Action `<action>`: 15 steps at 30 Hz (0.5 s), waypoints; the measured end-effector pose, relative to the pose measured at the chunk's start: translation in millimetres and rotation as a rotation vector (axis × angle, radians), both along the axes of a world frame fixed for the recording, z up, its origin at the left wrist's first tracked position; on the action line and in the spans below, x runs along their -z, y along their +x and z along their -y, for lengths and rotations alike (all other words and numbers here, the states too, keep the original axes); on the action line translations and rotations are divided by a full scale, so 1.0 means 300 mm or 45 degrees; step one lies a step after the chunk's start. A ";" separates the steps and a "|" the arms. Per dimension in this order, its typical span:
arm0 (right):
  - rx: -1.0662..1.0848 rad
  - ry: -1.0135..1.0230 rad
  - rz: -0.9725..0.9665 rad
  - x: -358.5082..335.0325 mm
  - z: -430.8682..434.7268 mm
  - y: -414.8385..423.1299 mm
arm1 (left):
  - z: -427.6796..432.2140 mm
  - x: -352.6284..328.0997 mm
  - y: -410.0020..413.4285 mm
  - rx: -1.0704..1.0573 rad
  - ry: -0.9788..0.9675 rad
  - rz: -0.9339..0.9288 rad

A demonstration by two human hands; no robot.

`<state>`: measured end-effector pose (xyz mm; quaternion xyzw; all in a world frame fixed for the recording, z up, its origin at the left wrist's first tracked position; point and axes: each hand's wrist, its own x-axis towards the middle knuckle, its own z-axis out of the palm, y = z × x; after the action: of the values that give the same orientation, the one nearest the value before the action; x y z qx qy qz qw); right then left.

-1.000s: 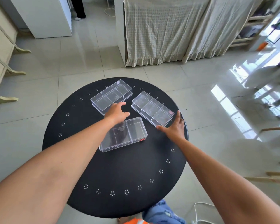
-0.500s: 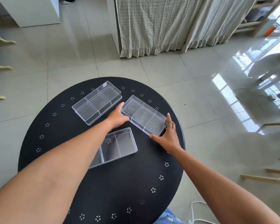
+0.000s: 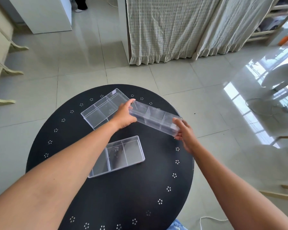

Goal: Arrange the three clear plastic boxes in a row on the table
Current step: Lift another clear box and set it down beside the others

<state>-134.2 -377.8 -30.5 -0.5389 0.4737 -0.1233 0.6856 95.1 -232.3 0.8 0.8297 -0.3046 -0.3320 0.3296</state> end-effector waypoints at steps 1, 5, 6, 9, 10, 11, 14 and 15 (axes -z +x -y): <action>-0.037 0.098 -0.033 -0.010 0.009 0.003 | -0.002 0.002 0.003 0.010 -0.012 -0.004; -0.145 0.297 -0.175 -0.052 0.038 0.017 | -0.016 0.003 0.013 -0.035 -0.091 -0.120; -0.154 0.299 -0.207 -0.060 0.046 0.023 | -0.019 0.000 0.012 -0.048 -0.085 -0.116; -0.191 0.298 -0.214 -0.079 0.081 0.039 | -0.032 0.014 0.018 -0.117 -0.050 -0.139; -0.212 0.287 -0.191 -0.084 0.095 0.043 | -0.035 0.020 0.017 -0.143 -0.048 -0.170; -0.240 0.268 -0.171 -0.086 0.110 0.049 | -0.038 0.030 0.016 -0.185 -0.041 -0.225; -0.267 0.159 -0.191 -0.074 0.142 0.075 | -0.034 0.042 -0.009 -0.336 -0.053 -0.333; -0.255 0.104 -0.225 -0.068 0.148 0.086 | -0.031 0.045 -0.018 -0.384 -0.056 -0.350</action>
<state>-108.5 -422.1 -10.1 -0.5638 0.4807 0.0129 0.6714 89.7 -223.0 -12.8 0.8054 -0.1362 -0.3821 0.4322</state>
